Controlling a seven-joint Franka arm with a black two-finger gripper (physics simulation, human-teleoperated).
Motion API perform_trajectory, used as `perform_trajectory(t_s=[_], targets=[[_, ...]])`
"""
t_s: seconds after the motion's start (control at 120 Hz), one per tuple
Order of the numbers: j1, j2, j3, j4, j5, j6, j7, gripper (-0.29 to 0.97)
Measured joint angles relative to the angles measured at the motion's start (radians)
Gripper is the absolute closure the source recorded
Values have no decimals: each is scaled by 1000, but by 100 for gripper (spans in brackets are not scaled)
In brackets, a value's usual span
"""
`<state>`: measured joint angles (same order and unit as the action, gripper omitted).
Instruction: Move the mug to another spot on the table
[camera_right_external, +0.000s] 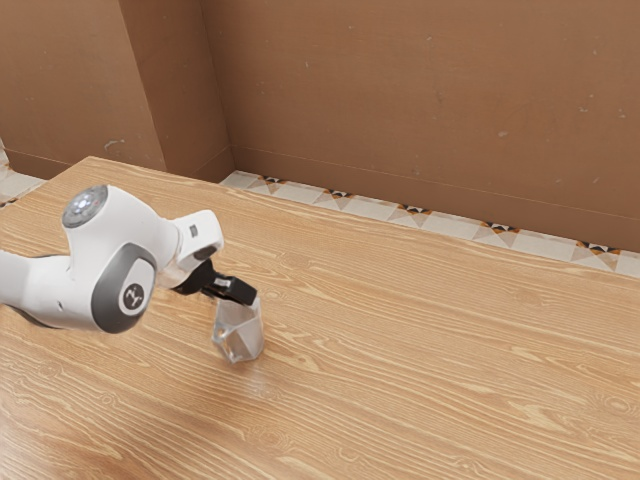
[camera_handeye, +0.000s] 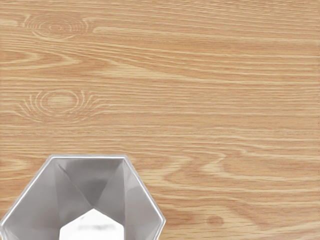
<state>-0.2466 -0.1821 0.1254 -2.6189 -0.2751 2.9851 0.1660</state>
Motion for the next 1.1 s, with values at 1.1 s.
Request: perform_trajectory(t_s=[1.1], targets=[[26, 229, 35, 965, 439, -1065, -108, 0]])
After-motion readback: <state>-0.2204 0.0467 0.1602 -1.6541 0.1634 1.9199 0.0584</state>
